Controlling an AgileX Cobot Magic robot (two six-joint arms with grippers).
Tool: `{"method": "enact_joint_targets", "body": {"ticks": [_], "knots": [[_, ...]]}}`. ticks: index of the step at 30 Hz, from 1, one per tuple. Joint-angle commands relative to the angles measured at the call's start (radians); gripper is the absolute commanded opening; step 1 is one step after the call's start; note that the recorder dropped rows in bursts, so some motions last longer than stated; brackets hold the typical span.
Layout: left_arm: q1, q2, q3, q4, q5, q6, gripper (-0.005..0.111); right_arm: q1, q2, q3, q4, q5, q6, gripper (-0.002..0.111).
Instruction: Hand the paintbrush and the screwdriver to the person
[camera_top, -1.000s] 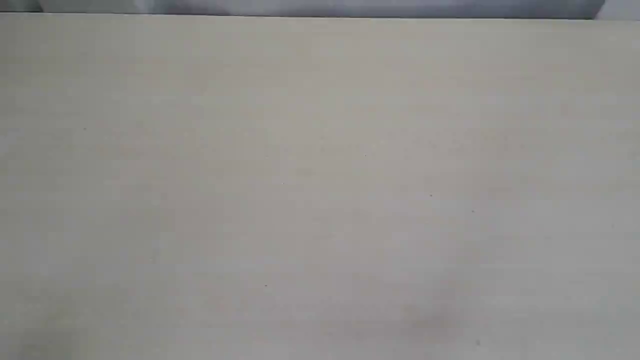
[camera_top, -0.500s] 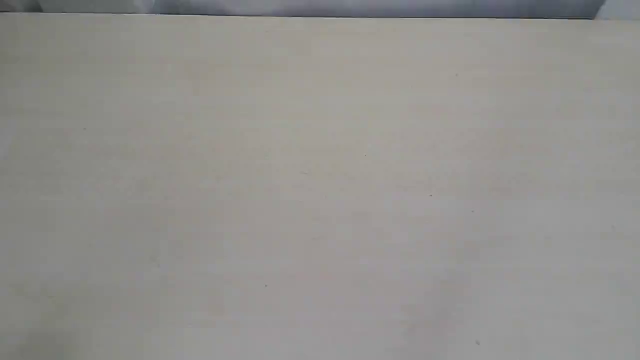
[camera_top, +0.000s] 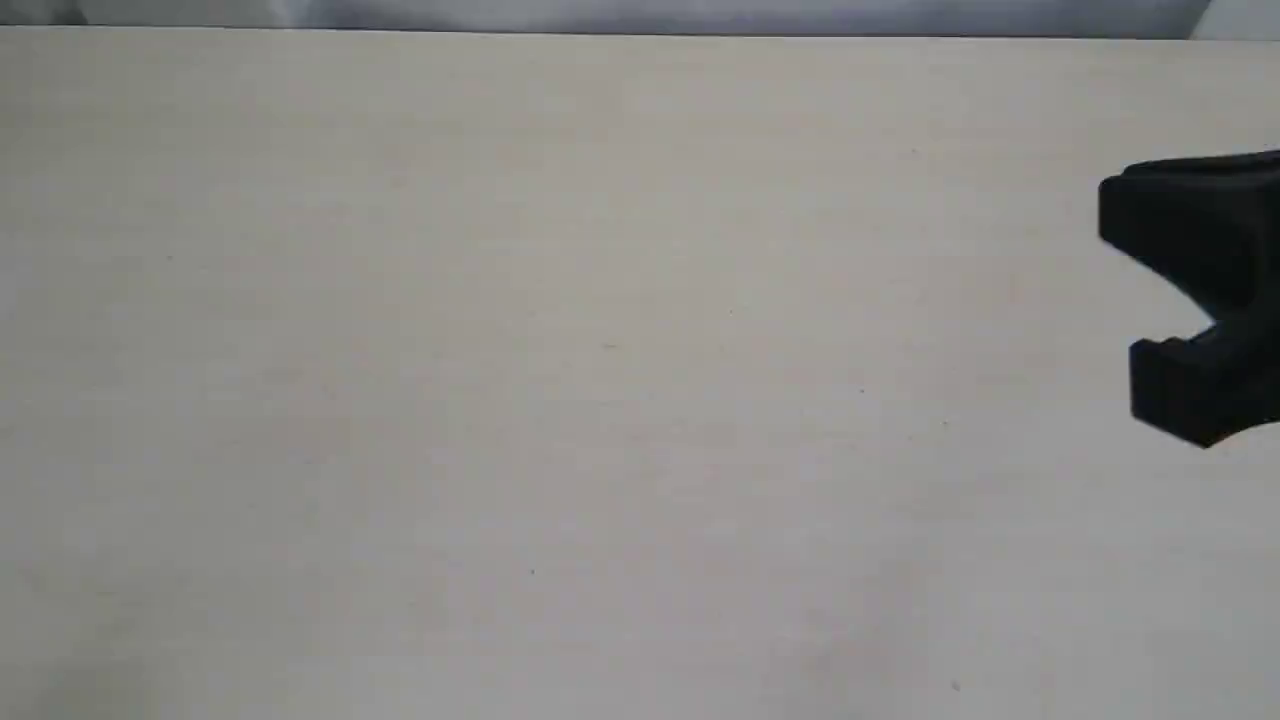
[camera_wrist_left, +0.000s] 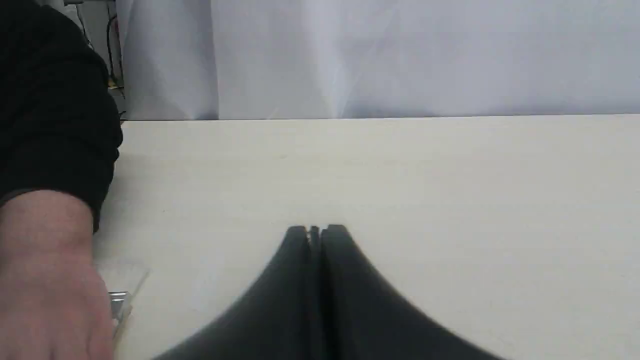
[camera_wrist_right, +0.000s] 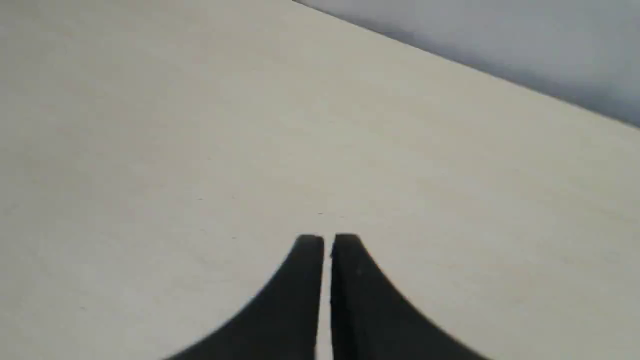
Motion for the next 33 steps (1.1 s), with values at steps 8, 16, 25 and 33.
{"method": "enact_joint_targets", "body": {"ticks": [8, 16, 25, 33], "knots": [[-0.008, -0.002, 0.002, -0.003, -0.006, -0.002, 0.0, 0.0, -0.007, 0.016, 0.236, 0.118, 0.022, 0.004], [-0.008, -0.002, 0.002, -0.001, -0.006, -0.002, 0.0, 0.0, -0.007, 0.042, 0.098, 0.101, 0.023, 0.004], [-0.008, -0.002, 0.002, -0.001, -0.006, -0.002, 0.0, -0.068, -0.084, 0.196, -0.092, -0.088, 0.143, 0.004], [-0.008, -0.002, 0.002, -0.001, -0.006, -0.002, 0.0, -0.309, -0.214, 0.322, -0.068, -0.195, 0.143, 0.004]]}}
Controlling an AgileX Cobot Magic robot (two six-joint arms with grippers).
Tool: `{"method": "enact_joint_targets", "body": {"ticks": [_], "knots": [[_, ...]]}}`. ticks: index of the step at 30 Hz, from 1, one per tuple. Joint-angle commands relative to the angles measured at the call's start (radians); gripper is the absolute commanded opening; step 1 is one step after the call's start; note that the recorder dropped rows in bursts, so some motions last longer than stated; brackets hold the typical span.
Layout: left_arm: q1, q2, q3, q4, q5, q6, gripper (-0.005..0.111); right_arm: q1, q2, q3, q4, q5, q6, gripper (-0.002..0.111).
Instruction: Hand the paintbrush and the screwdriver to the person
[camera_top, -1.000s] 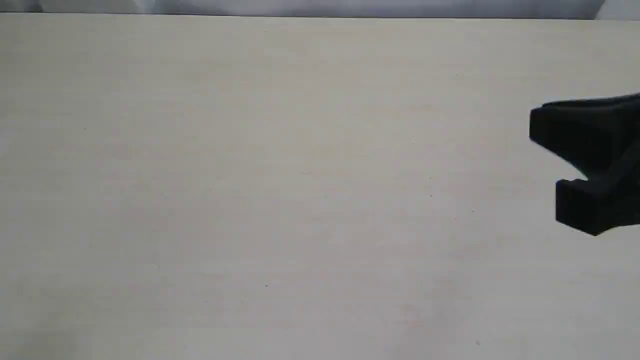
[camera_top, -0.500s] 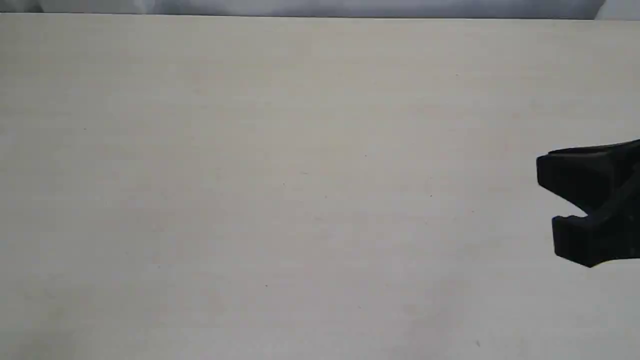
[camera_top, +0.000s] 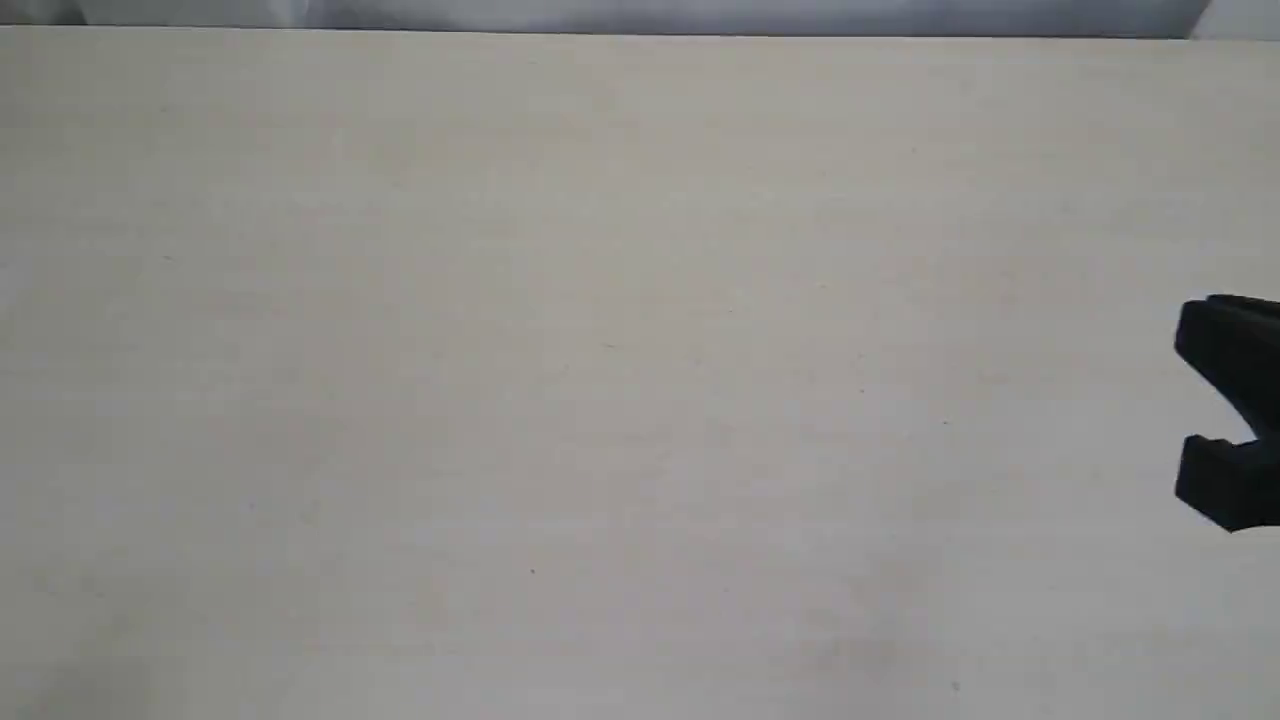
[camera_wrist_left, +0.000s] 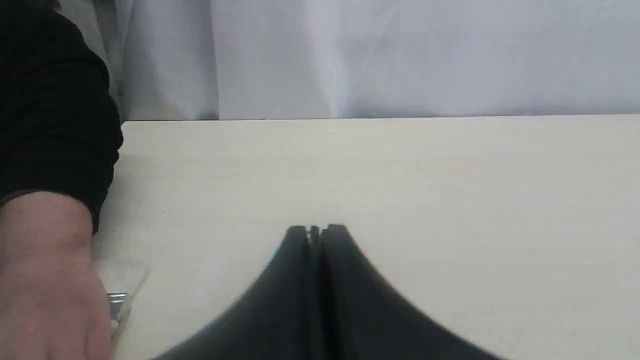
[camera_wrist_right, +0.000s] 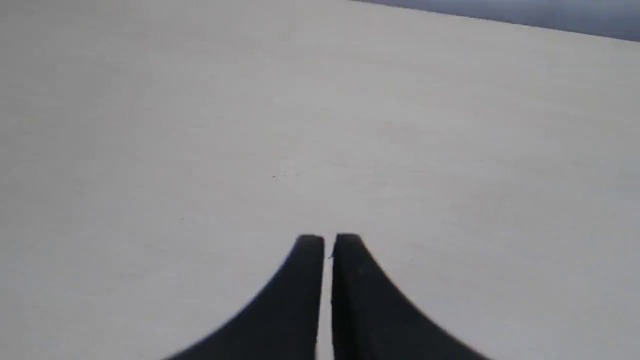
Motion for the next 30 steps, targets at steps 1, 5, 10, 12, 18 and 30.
{"method": "enact_joint_targets", "body": {"ticks": [1, 5, 10, 12, 18, 30], "knots": [[-0.008, -0.002, 0.002, -0.001, -0.006, -0.002, 0.0, -0.115, -0.071, 0.053, 0.007, -0.032, 0.001, 0.004], [-0.008, -0.002, 0.002, -0.001, -0.006, -0.002, 0.0, -0.219, -0.144, 0.111, 0.007, -0.032, 0.001, 0.004], [-0.008, -0.002, 0.002, -0.003, -0.006, -0.002, 0.0, -0.314, -0.252, 0.192, 0.007, -0.106, 0.001, 0.004], [-0.008, -0.002, 0.002, -0.003, -0.006, -0.002, 0.0, -0.341, -0.284, 0.22, -0.004, -0.154, 0.001, 0.004], [-0.008, -0.002, 0.002, -0.003, -0.006, -0.002, 0.0, -0.438, -0.387, 0.304, 0.015, -0.321, 0.001, 0.004], [-0.008, -0.002, 0.002, -0.003, -0.006, -0.002, 0.0, -0.628, -0.53, 0.363, 0.028, -0.266, -0.078, 0.004]]}}
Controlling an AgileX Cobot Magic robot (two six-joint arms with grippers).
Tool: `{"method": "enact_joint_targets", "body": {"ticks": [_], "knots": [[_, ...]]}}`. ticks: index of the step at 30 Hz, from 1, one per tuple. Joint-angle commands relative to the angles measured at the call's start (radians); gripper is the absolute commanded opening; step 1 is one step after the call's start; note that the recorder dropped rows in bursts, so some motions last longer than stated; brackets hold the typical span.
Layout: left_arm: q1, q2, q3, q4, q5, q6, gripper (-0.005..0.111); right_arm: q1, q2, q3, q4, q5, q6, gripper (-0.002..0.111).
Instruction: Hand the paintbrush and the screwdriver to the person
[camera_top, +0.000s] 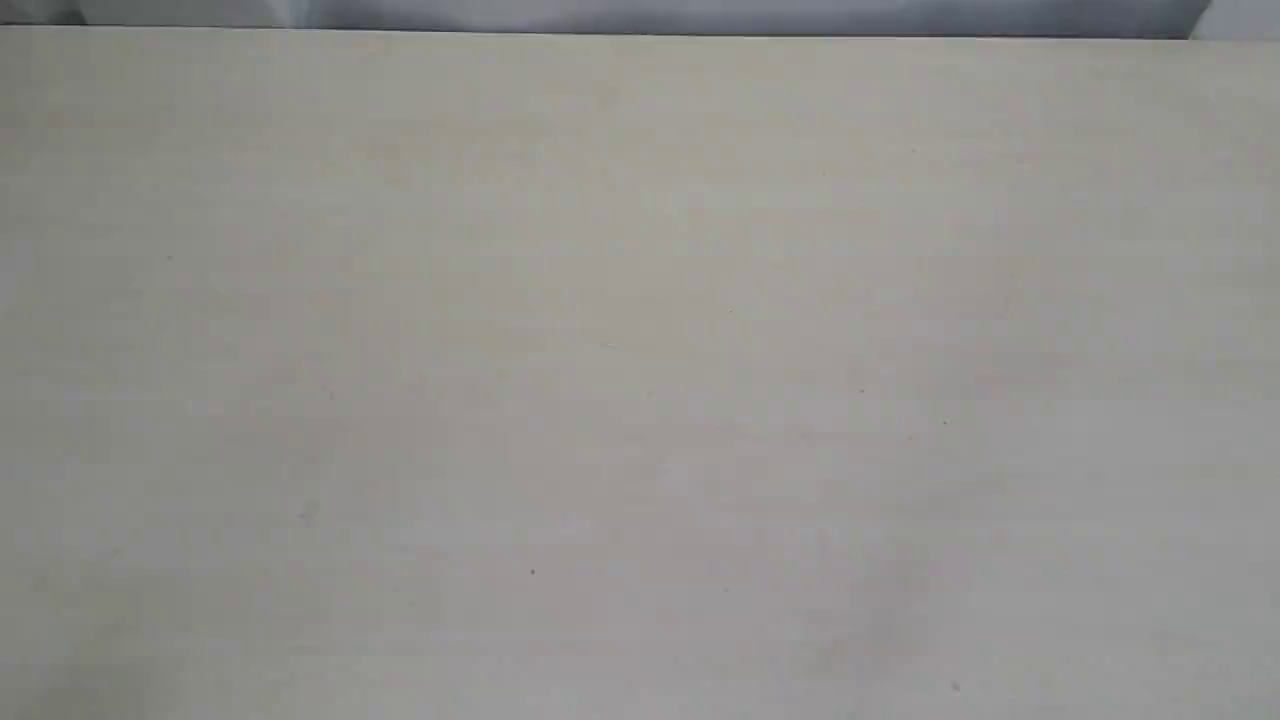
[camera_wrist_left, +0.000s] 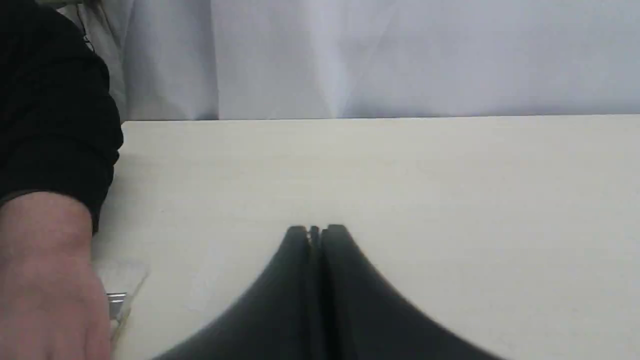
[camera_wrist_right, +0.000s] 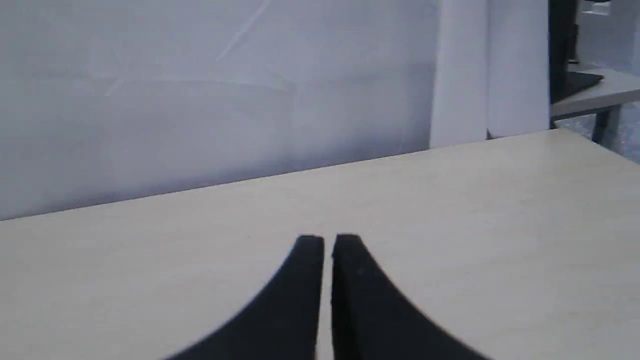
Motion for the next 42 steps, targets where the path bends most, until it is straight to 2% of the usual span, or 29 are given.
{"method": "enact_joint_targets", "body": {"ticks": [1, 6, 12, 19, 34, 42], "knots": [[-0.008, -0.002, 0.002, -0.003, -0.006, -0.002, 0.0, -0.008, -0.005, 0.004, -0.001, 0.018, -0.053, 0.004], [-0.008, -0.002, 0.002, -0.001, -0.008, -0.002, 0.0, -0.008, -0.005, 0.004, -0.001, 0.018, -0.058, 0.004], [-0.008, -0.002, 0.002, -0.001, -0.006, -0.002, 0.0, -0.008, -0.005, 0.004, 0.023, 0.014, -0.154, 0.004], [-0.008, -0.002, 0.002, -0.001, -0.006, -0.002, 0.0, -0.008, -0.005, 0.004, 0.422, 0.034, -0.627, 0.004], [-0.008, -0.002, 0.002, -0.001, -0.006, -0.002, 0.0, -0.008, -0.005, 0.004, 0.433, 0.053, -0.575, 0.004], [-0.008, -0.002, 0.002, -0.004, -0.006, -0.002, 0.0, -0.008, -0.005, 0.004, 0.433, 0.171, -0.597, 0.004]]}}
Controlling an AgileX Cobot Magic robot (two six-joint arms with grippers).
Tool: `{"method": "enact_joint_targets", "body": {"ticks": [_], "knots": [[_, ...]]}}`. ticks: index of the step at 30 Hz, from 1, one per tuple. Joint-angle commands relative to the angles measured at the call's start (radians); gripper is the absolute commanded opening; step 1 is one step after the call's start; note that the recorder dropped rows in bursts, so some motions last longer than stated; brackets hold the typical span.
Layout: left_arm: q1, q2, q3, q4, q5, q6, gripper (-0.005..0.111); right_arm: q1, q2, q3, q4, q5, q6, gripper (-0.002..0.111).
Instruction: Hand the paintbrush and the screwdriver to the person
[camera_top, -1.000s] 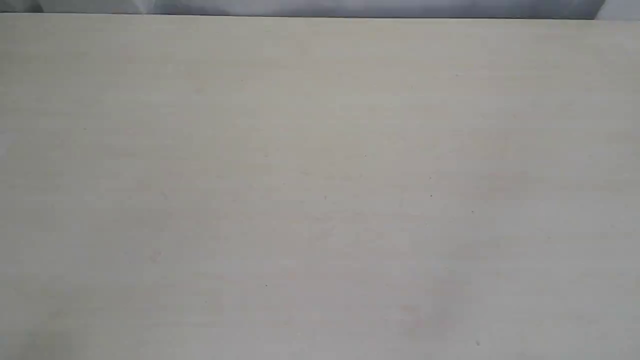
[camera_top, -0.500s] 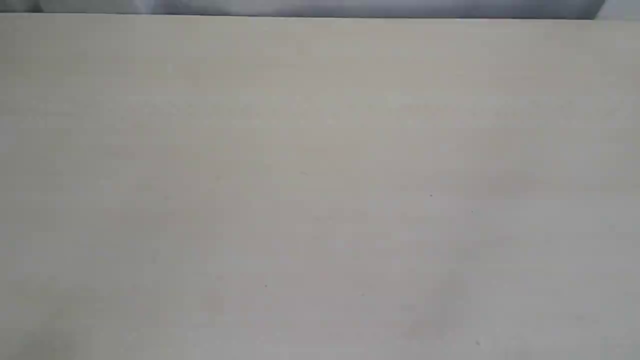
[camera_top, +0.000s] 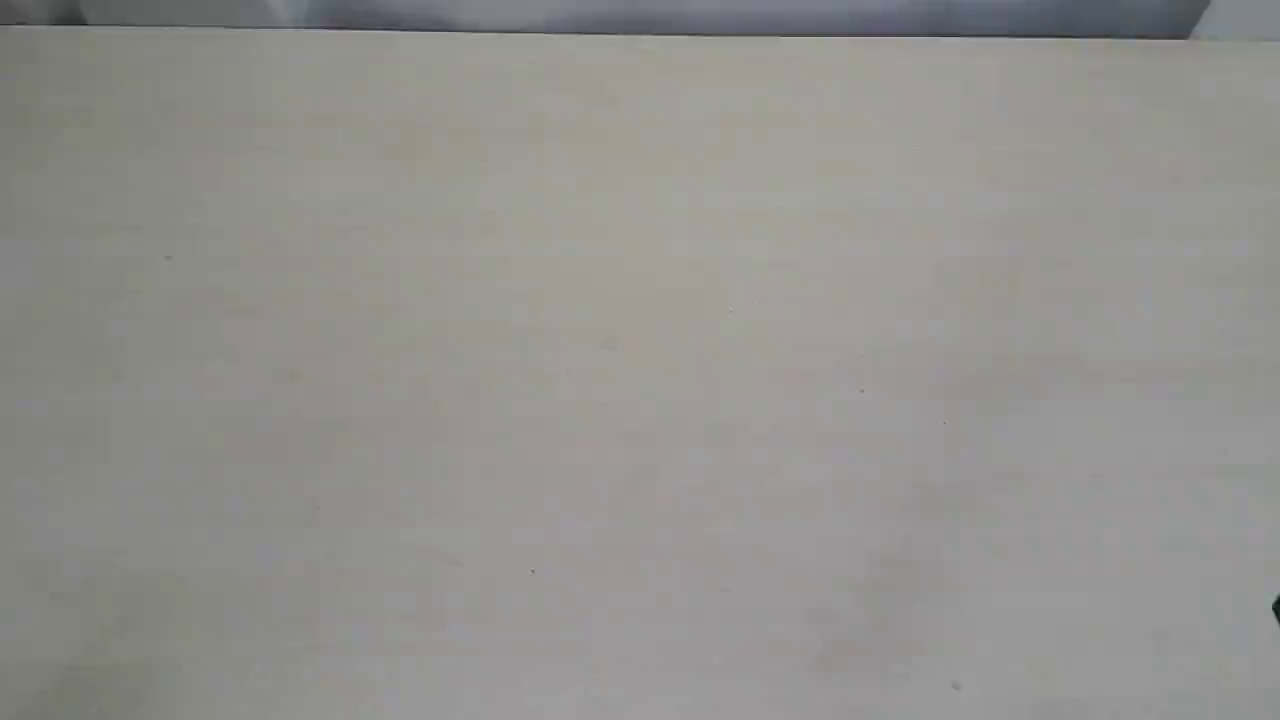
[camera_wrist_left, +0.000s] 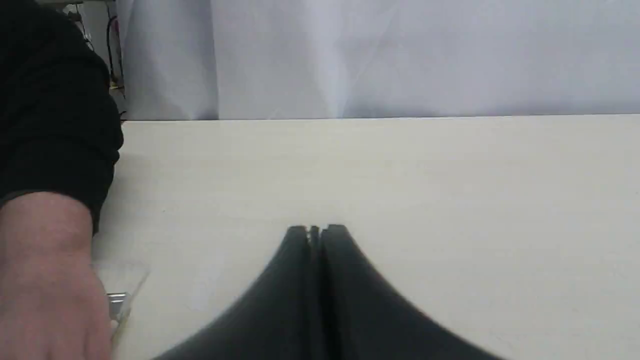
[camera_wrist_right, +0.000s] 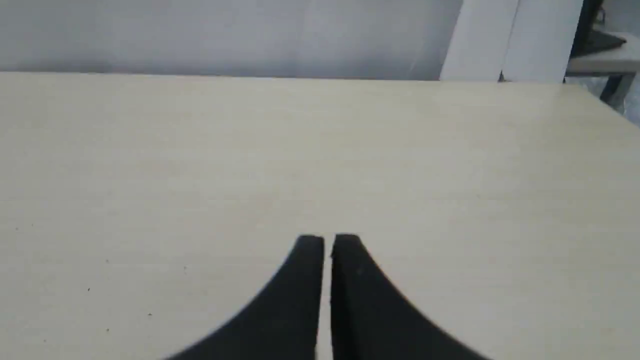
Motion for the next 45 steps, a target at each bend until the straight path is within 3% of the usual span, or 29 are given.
{"method": "enact_joint_targets", "body": {"ticks": [1, 8, 19, 28, 45], "knots": [[-0.008, -0.002, 0.002, -0.004, -0.006, -0.002, 0.0, -0.008, -0.005, 0.004, 0.004, 0.021, -0.007, 0.004], [-0.008, -0.002, 0.002, -0.004, -0.006, -0.002, 0.0, -0.008, -0.005, 0.004, 0.081, 0.021, -0.007, 0.004], [-0.008, -0.002, 0.002, -0.004, -0.006, -0.002, 0.0, -0.006, -0.005, 0.004, 0.08, 0.022, -0.007, 0.004], [-0.008, -0.002, 0.002, 0.0, -0.006, -0.002, 0.0, 0.064, -0.005, 0.004, 0.058, 0.022, -0.007, 0.004], [-0.008, -0.002, 0.002, 0.0, -0.006, -0.002, 0.0, 0.058, -0.005, 0.004, 0.058, 0.022, -0.007, 0.004]]}}
